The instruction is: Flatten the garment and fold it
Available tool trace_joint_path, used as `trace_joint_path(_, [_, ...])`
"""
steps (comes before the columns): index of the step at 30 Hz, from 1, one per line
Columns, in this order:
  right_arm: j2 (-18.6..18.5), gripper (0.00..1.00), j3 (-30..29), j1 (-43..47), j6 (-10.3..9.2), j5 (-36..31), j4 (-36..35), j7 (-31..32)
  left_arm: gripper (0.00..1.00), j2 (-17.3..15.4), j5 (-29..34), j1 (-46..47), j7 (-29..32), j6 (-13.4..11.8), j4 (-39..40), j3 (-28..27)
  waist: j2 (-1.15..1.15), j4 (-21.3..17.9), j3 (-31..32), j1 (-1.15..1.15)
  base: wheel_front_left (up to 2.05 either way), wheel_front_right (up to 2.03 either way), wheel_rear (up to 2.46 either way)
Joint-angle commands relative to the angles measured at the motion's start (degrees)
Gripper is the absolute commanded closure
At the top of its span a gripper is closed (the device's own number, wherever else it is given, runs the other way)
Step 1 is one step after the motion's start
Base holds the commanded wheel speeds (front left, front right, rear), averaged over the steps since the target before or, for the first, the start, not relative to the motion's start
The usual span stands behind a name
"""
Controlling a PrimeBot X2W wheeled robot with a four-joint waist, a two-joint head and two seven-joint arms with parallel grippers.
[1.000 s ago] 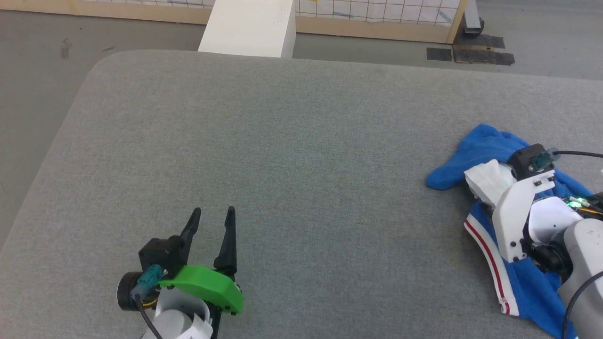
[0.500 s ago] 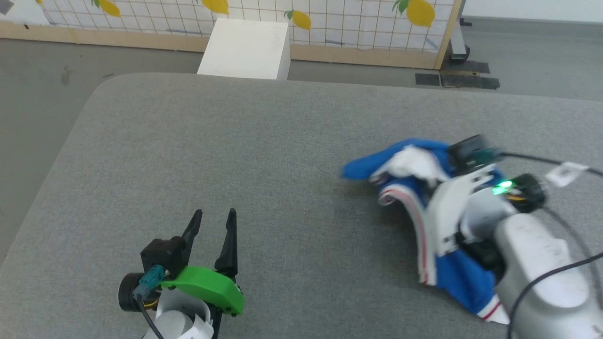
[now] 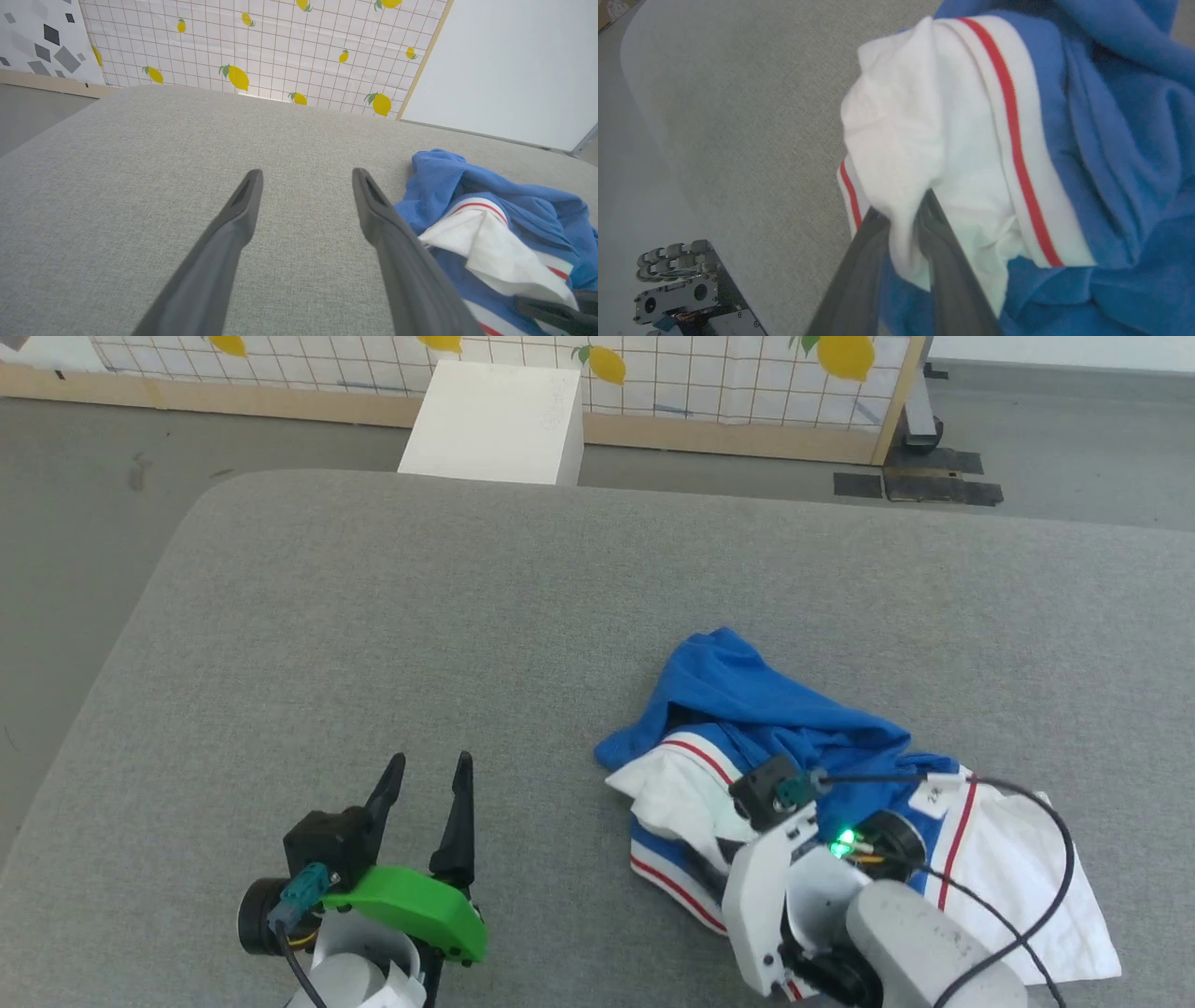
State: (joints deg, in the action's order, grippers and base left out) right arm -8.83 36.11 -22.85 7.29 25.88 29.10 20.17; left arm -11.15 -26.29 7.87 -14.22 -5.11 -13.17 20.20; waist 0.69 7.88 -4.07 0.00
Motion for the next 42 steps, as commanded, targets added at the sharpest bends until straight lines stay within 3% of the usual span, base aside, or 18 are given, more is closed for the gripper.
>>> trace_joint_path(1, [0.1,0.0,0.6,1.3,0.2,0.6,-0.1,-1.7,0.0,-0.1,-0.2,-0.2,-0.2,0.0,-0.2,0.0,-0.69,0.0,0.2,0.0,0.0,0.0,0.0])
trace_joint_path(12, [0.0,0.0,-7.0,10.5,0.2,-2.4,-9.7,-19.2,0.0,-1.5,-0.9,-2.5,-0.2,-1.2,-0.4,-1.3,-0.69,-3.2,3.3,0.0,0.0,0.0,0.0])
trace_joint_path(15, [0.9,0.0,-11.1,12.7,0.2,-4.6,-12.6,-20.9,0.0,-2.1,-1.0,-3.1,0.1,-1.4,-0.2,-1.4,-0.69,-4.5,4.1,0.0,0.0,0.0,0.0])
trace_joint_path(17, [2.3,0.0,-17.3,15.1,0.2,-7.2,-16.1,-21.7,0.0,-2.5,-1.0,-3.7,0.8,-1.8,0.4,-1.2,-0.69,-5.8,5.0,0.0,0.0,0.0,0.0])
trace_joint_path(32, [4.7,0.0,-37.1,29.4,0.2,-14.2,-31.6,-15.0,0.0,-3.1,-1.0,-4.6,3.3,-0.9,0.7,1.4,-0.69,-7.8,6.8,0.0,0.0,0.0,0.0])
trace_joint_path(42, [5.7,0.0,-40.0,35.4,0.2,-15.8,-41.2,-11.0,0.0,-2.1,-1.3,2.6,13.6,4.5,-2.5,7.7,-0.69,-10.1,5.1,0.0,0.0,0.0,0.0])
